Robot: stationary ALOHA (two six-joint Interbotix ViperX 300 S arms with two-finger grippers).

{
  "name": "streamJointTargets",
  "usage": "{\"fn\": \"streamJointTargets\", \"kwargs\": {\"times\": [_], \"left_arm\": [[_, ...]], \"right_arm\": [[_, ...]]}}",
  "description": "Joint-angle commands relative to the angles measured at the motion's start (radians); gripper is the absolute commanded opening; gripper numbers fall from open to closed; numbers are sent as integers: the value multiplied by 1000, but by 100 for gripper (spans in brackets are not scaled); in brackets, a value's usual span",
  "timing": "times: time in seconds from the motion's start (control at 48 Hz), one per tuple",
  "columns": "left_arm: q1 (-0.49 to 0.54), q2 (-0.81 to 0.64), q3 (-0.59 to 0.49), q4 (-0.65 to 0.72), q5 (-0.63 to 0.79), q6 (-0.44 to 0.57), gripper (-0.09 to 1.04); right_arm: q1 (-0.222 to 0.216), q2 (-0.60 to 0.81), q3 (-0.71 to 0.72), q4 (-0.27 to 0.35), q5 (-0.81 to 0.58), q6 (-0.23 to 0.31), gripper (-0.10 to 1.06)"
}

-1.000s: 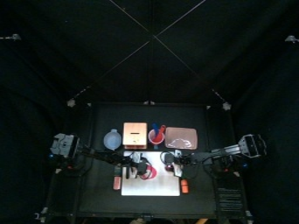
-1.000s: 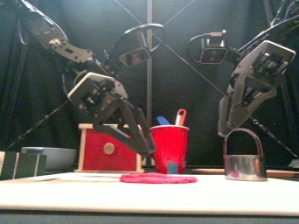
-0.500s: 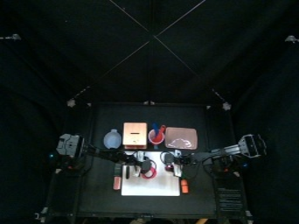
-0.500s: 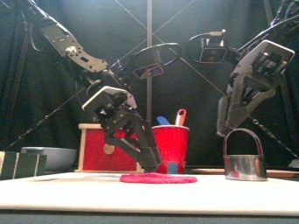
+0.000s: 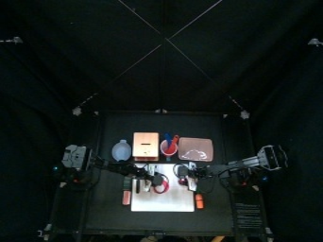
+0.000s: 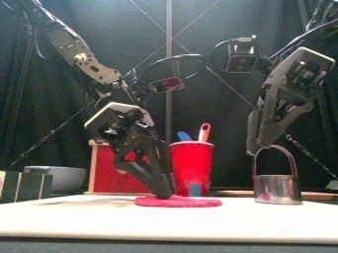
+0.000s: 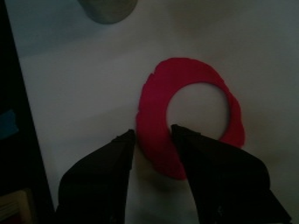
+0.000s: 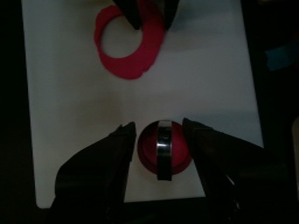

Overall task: Get the cutter from the drawer then cut the dough then place the extra dough in the bowl
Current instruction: Place the extra dough in the bowl

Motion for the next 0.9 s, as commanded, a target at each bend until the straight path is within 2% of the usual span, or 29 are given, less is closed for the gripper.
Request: {"fn": "streamJointTargets", "kwargs": {"times": [0.021, 0.896], "left_arm": [[2, -11, -18, 3, 2, 2, 78], [6, 35, -34, 3, 55, 0, 76]], "right_arm": [[-2, -12, -11, 3, -8, 0, 83], [2, -12, -8, 8, -8, 2, 83]]}}
